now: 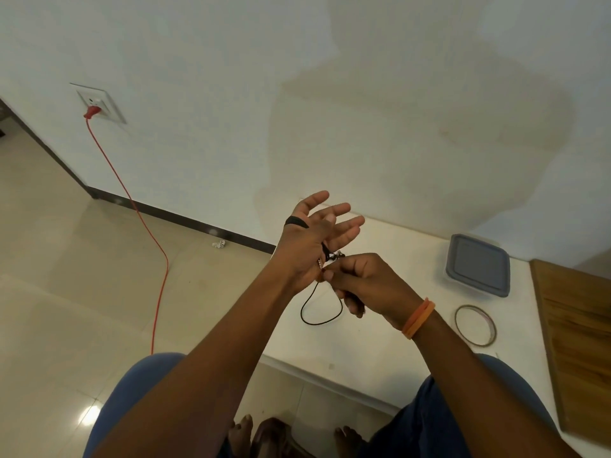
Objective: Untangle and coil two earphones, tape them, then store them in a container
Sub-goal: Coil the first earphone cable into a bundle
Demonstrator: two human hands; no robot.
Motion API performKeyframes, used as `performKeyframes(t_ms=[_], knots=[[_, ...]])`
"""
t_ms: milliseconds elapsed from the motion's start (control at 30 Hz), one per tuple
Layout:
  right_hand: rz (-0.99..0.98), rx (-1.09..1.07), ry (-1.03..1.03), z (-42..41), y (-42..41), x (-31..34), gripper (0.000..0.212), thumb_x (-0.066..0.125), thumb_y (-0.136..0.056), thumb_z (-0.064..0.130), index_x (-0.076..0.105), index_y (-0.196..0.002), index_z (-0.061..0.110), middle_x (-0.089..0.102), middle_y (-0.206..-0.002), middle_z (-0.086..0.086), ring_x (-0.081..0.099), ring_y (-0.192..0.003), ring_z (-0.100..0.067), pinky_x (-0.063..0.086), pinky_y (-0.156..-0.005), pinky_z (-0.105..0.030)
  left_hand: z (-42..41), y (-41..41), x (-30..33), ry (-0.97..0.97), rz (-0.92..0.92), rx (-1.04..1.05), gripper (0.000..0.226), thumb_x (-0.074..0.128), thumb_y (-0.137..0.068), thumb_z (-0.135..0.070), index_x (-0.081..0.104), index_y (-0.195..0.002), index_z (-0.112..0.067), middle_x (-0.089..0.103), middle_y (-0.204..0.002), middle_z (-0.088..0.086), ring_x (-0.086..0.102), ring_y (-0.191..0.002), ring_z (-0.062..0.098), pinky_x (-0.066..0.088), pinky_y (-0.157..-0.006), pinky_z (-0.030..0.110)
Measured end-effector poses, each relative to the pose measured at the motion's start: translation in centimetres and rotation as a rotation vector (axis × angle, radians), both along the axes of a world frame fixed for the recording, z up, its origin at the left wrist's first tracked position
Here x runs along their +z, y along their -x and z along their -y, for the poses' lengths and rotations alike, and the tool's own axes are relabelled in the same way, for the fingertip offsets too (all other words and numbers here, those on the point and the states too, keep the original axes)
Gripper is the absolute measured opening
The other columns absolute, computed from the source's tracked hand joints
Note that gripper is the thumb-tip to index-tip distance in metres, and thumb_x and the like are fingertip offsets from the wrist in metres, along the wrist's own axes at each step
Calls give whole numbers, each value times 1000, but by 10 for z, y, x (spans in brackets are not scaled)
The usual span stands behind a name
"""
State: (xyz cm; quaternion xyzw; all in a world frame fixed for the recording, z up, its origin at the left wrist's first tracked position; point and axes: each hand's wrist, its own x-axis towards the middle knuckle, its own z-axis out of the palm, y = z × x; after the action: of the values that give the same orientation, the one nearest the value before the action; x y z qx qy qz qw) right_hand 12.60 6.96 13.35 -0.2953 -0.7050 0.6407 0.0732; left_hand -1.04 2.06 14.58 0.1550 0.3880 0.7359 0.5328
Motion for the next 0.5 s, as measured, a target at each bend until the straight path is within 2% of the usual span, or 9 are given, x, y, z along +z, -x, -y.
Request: performKeyframes(t_ms=[100, 267, 400, 500], knots=[[52, -7, -110, -4, -4, 0, 14, 68, -91, 26, 74, -83, 16, 64, -59, 1, 58, -42, -15, 46, -42, -21, -1, 0, -5, 102, -261, 70, 34, 41, -103, 0, 44, -133, -16, 63, -122, 14, 72, -100, 32, 58, -89, 44], [55, -11, -381, -11, -11, 0, 9, 71, -87, 20, 76, -86, 12, 66, -58, 9, 60, -42, -9, 46, -46, -15, -2, -7, -9, 217, -573, 92, 31, 36, -103, -3, 51, -122, -23, 65, -107, 6, 73, -89, 23, 60, -79, 33], [18, -35, -487, -18, -16, 2, 7, 71, -86, 14, 77, -86, 17, 66, -59, 18, 61, -51, -5, 49, -49, -19, -1, -8, -11, 253, -627, 72, 28, 35, -103, -3, 52, -122, -16, 64, -103, 5, 73, -87, 24, 61, -77, 33], [-17, -65, -551, -20, -18, 3, 12, 71, -84, 10, 78, -89, 18, 71, -68, 14, 65, -63, -8, 55, -61, -26, 1, -6, -10, 277, -654, 32, 25, 37, -104, -4, 53, -122, -12, 65, -104, 9, 73, -82, 23, 61, -73, 31]])
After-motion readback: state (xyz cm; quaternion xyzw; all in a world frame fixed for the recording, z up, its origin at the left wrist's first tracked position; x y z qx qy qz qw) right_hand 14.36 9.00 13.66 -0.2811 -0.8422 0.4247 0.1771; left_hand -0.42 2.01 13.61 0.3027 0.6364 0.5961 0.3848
